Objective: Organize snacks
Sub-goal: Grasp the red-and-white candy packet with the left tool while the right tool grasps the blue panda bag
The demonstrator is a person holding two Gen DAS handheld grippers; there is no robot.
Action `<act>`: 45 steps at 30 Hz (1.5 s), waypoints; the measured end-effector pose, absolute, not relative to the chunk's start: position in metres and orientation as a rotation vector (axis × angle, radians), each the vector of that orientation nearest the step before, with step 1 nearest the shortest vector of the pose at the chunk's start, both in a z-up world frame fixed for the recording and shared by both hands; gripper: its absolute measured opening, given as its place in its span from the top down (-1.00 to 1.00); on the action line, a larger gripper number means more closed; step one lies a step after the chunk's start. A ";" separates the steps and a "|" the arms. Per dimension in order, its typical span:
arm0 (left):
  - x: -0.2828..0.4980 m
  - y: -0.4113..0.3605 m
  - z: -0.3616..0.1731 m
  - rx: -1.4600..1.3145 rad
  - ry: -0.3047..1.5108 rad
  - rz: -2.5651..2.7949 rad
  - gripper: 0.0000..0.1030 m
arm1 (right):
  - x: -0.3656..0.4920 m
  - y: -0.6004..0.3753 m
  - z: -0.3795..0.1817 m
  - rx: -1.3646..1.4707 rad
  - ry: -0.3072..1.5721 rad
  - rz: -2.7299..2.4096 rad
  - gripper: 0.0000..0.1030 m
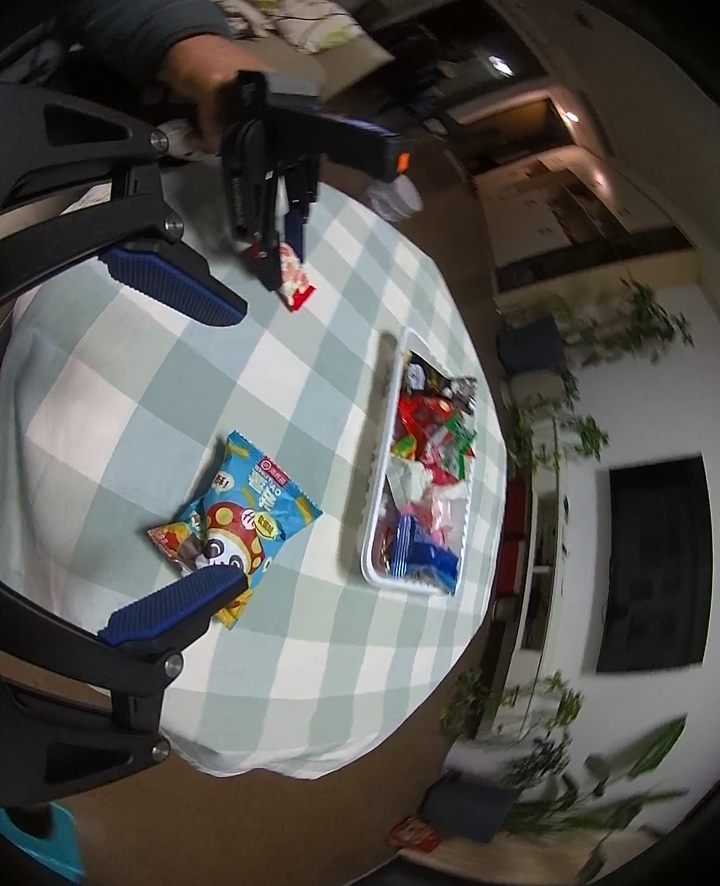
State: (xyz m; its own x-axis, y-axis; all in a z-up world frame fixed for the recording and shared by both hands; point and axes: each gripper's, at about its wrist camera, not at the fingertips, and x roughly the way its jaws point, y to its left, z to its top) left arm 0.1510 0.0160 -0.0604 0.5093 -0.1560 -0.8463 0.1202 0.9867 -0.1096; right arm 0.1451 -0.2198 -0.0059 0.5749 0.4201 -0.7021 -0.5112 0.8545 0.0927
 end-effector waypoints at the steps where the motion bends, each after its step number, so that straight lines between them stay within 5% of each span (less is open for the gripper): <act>1: 0.148 0.017 -0.060 -0.052 1.020 -0.178 0.35 | 0.148 -0.218 -0.009 -0.161 0.797 0.556 -0.75; 21: 0.134 0.040 -0.065 -0.192 0.941 -0.302 0.35 | 0.225 -0.195 -0.080 -0.613 1.064 0.624 -0.62; 25: 0.134 0.040 -0.065 -0.198 0.939 -0.305 0.35 | 0.228 -0.199 -0.080 -0.557 1.086 0.656 -0.46; 27: 0.134 0.041 -0.065 -0.201 0.938 -0.305 0.35 | 0.226 -0.200 -0.078 -0.538 1.093 0.674 -0.20; 35: 0.133 0.043 -0.064 -0.223 0.932 -0.304 0.35 | 0.217 -0.208 -0.062 -0.370 1.063 0.666 0.09; 45: 0.129 0.049 -0.053 -0.274 0.905 -0.313 0.35 | 0.192 -0.233 -0.032 0.001 0.976 0.667 0.14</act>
State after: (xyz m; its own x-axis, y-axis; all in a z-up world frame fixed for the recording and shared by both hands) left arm 0.1293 0.0492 -0.0529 0.5778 -0.3784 -0.7232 0.1498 0.9202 -0.3618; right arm 0.1918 -0.2333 -0.0323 0.3792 0.5223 -0.7638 -0.5215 0.8025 0.2899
